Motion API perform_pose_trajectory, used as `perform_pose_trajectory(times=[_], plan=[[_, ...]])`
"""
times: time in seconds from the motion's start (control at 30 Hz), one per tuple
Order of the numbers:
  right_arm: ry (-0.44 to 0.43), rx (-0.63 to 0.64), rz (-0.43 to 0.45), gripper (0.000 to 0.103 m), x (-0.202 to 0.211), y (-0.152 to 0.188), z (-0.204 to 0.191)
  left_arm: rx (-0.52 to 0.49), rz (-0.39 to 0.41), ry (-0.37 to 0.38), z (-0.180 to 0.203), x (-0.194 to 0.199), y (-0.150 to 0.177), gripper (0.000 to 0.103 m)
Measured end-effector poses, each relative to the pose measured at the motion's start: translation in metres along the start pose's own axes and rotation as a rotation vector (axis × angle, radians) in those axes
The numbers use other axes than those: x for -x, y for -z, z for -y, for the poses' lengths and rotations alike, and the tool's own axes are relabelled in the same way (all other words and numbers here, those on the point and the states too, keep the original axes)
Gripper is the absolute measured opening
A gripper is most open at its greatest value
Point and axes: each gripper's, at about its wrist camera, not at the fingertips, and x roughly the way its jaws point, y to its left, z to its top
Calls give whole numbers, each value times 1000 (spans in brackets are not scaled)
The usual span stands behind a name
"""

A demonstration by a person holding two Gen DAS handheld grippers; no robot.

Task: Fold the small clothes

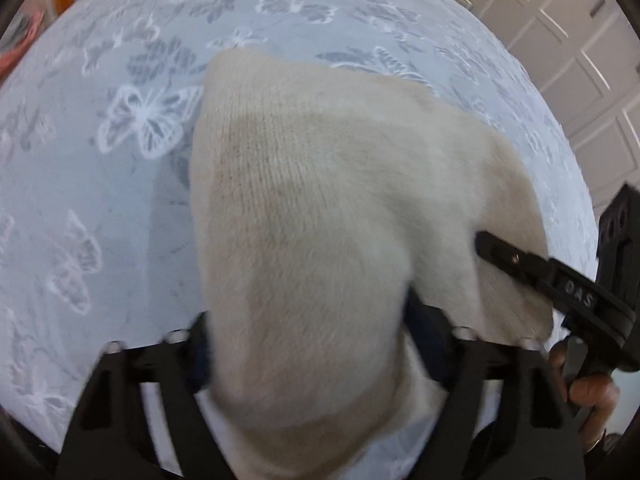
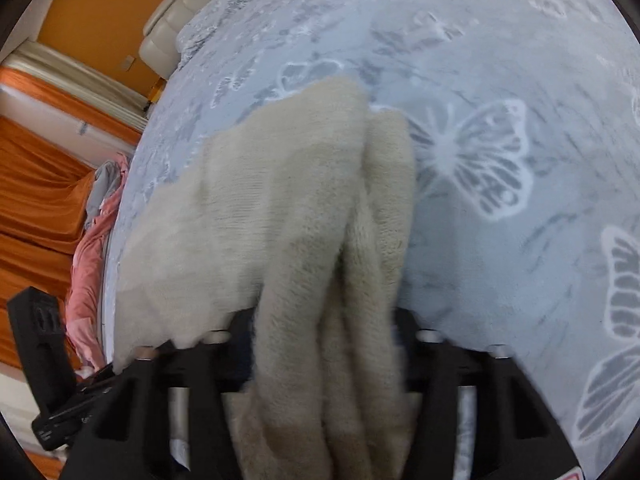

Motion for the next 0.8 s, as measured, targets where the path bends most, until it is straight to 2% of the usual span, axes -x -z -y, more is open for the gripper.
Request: perform_pose_trajectory(times=[0.03, 0.07, 0.13, 0.2, 0.4, 0.5, 0.67, 0.8], plan=[[11, 10, 10, 34, 6, 1, -6, -18, 1, -5, 4, 8, 1, 56], [13, 15, 17, 33, 10, 1, -13, -28, -1, -3, 6, 16, 2, 52], [-6, 21, 33, 32, 26, 8, -20, -32, -15, 26, 8, 30, 6, 50], [-5, 17, 36, 32, 42, 18, -25, -31, -35, 56, 14, 46, 17, 49], [6, -70, 0, 32, 85, 81, -9, -83, -97, 57, 33, 72, 71, 48], [9, -69, 1, 32, 105, 106, -12, -101, -114, 71, 42, 88, 94, 48], [12, -4, 50, 32, 155, 133, -36, -122, -60, 109, 50, 132, 114, 47], [-13, 58, 150, 32, 201, 141, -65, -150, 35, 129, 57, 179, 118, 47]])
